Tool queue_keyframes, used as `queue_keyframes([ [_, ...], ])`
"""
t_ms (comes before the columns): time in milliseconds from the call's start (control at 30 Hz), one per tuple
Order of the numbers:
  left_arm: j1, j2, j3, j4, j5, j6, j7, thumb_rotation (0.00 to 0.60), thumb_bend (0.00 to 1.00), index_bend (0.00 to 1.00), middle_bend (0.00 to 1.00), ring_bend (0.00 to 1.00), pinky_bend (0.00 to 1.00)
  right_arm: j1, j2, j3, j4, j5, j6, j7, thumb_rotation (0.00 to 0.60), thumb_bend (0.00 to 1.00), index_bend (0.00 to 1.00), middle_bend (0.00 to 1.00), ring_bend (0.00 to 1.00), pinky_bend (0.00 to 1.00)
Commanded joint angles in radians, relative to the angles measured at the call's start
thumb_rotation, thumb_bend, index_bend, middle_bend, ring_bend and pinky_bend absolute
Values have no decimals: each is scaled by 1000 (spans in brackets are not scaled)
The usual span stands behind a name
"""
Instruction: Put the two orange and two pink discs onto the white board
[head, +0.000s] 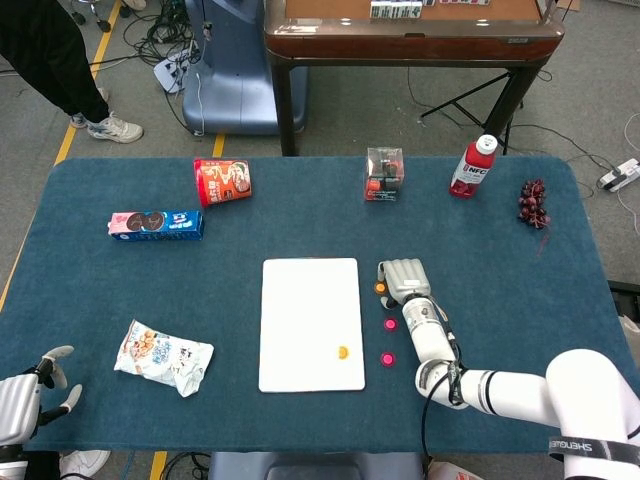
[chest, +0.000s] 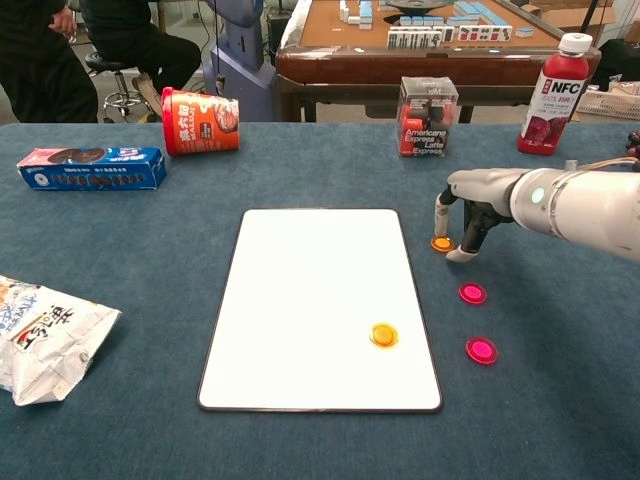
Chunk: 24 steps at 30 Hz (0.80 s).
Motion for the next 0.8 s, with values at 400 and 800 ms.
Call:
queue_keyframes([
  [400, 3, 0, 1, 0, 1, 1, -2, 600, 309, 337, 621, 564, 753, -6, -9, 5, 6, -12, 6, -3, 600, 261, 427, 1000, 1000, 1000],
  [800, 3, -1, 1, 2, 1, -1, -1, 600, 309, 337, 621, 565, 753, -25, -4, 14, -5, -43, 18, 19, 600, 261, 493, 1000, 1000, 1000],
])
